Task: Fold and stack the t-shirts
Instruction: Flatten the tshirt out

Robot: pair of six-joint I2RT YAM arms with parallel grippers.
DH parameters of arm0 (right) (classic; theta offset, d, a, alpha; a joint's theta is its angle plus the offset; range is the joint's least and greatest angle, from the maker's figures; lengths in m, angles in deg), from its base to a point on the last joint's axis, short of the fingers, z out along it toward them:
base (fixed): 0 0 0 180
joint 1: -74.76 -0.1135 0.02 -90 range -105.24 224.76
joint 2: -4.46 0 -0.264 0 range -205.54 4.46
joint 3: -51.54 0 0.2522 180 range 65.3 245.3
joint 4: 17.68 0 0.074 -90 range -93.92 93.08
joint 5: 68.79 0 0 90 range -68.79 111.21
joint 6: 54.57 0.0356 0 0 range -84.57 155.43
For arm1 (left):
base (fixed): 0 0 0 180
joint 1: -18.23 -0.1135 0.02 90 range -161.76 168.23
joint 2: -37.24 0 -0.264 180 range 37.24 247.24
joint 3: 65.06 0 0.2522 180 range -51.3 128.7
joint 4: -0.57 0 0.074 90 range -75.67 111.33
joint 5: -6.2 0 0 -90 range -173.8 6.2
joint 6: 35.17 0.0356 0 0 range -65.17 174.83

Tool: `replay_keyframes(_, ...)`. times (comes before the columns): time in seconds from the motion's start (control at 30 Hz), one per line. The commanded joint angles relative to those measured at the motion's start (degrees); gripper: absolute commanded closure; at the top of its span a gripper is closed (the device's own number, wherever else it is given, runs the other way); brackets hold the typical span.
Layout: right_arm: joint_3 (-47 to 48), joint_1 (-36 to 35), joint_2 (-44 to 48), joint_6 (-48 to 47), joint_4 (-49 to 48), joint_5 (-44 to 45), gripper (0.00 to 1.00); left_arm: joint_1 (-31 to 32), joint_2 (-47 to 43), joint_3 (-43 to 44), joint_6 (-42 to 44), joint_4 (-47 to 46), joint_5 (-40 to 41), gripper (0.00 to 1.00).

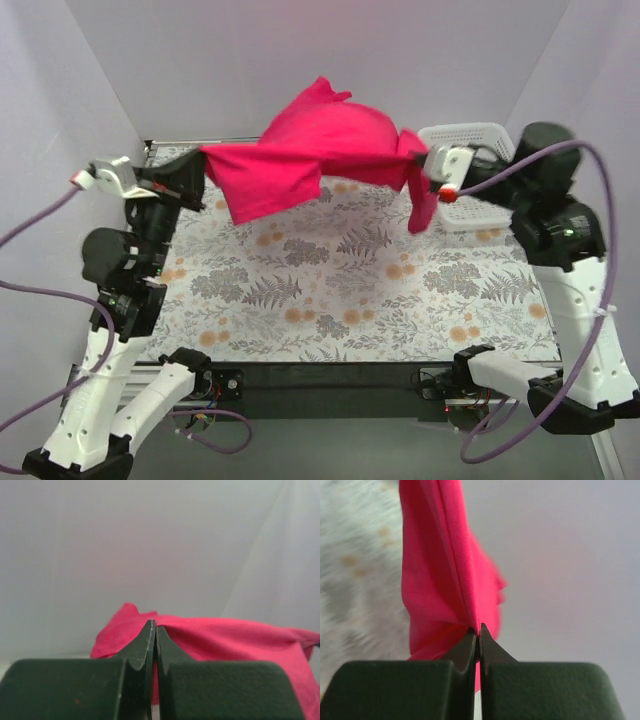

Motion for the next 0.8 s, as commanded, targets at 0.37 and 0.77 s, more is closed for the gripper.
replay_keyframes(0.37,-55.9,-1.6,1.8,-16.9,15.7,-5.5,0.99,-0.6,-7.6,-30.4,-30.9,34.8,-21.5,1.00)
replay_keyframes(0.77,-54.2,-10.7,-7.5,-18.5,23.3,-9.9,0.76,-0.7,-11.7,-33.3,-37.0,54.3,-23.1,1.00)
